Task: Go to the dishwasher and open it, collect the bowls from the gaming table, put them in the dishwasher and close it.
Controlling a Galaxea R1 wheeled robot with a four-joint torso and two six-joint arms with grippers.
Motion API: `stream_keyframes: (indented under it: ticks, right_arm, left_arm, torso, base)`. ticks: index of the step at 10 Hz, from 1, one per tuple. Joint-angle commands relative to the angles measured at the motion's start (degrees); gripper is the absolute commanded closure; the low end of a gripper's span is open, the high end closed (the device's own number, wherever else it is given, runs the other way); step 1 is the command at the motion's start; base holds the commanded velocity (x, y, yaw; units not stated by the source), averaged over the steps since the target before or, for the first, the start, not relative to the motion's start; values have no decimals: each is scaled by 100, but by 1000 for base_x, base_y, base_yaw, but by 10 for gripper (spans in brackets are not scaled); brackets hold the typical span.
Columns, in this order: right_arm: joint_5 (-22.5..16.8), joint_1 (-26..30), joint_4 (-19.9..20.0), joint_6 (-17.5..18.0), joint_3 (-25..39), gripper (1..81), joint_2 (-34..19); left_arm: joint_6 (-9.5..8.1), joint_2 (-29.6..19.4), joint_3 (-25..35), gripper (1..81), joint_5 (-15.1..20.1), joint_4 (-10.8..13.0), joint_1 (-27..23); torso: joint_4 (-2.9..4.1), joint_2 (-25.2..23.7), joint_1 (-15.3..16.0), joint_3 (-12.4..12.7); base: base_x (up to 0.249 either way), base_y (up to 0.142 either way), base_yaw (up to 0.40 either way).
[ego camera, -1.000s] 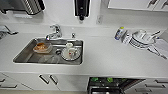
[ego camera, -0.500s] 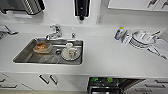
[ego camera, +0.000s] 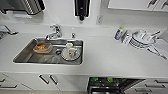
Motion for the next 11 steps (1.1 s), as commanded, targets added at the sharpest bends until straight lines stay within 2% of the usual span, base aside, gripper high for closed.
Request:
stream_keyframes:
  ticks: [1,3,6,11]
  right_arm:
    - [-149,-463,-141,241,-344,10,525]
    - [-263,-287,-141,347,-666,10,996]
    - [-791,-32,-194,276,-1425,10,1711]
    - [-913,3,-168,293,-1442,10,1842]
  left_arm:
    - [3,-27,-3,10,233,46,41]
    - [3,-35,-3,10,224,46,41]
    - [-6,-71,-3,10,224,20,50]
    - [-15,-114,-3,10,224,-6,41]
  torso:
    - [0,0,0,0]
    - [0,0,0,0]
    - [0,0,0,2]
    - [0,0,0,2]
  base:
    - [0,0,0]
    - [0,0,0]
    - [0,0,0]
    - [0,0,0]
